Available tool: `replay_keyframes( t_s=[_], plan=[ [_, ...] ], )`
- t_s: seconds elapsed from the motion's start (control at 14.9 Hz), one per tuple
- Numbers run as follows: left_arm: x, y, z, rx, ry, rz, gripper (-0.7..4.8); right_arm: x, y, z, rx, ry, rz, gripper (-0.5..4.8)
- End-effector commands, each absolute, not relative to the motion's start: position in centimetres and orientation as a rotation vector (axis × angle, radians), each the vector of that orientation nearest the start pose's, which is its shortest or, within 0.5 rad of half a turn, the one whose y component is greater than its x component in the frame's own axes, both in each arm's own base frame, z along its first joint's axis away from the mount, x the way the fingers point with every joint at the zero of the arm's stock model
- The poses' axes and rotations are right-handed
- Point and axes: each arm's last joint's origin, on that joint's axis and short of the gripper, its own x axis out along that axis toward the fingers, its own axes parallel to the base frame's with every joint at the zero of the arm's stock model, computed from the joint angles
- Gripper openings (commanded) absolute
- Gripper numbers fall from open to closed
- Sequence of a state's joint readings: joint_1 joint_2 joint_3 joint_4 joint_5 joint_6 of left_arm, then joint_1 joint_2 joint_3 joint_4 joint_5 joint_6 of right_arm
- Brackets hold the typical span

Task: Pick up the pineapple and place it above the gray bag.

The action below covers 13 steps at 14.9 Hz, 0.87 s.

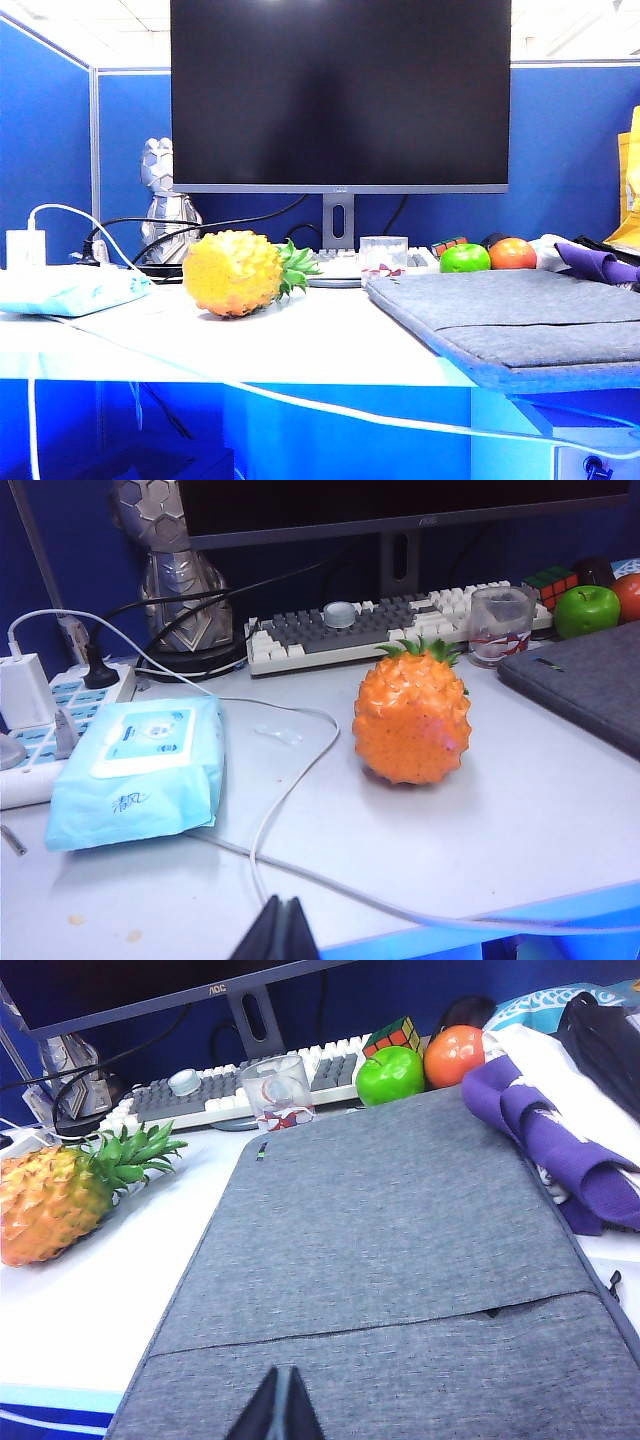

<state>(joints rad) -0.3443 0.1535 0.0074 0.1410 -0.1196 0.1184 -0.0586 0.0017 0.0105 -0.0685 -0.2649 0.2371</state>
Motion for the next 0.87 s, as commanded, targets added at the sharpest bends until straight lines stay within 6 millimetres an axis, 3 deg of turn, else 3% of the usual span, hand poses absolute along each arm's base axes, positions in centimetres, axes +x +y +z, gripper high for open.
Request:
replay_keyframes(
  t_s=[0.07,0.81,0.87],
  plan=[
    [10.2,-3.3,16.9,0.115,-0.019,-0.228,-0.01,9.7,0.2,15.8,0.247,0.081,0.197,-0.01],
    [10.2,-3.3,17.3,0.058,-0.054,-0.230,-0.01,9.7,0.2,15.9,0.247,0.070,0.199,0.00],
    [10.0,-3.3,18.3,-0.002,-0.076,-0.256,0.10,9.7,0.3,16.3,0.314,0.043,0.236,0.05]
  ],
)
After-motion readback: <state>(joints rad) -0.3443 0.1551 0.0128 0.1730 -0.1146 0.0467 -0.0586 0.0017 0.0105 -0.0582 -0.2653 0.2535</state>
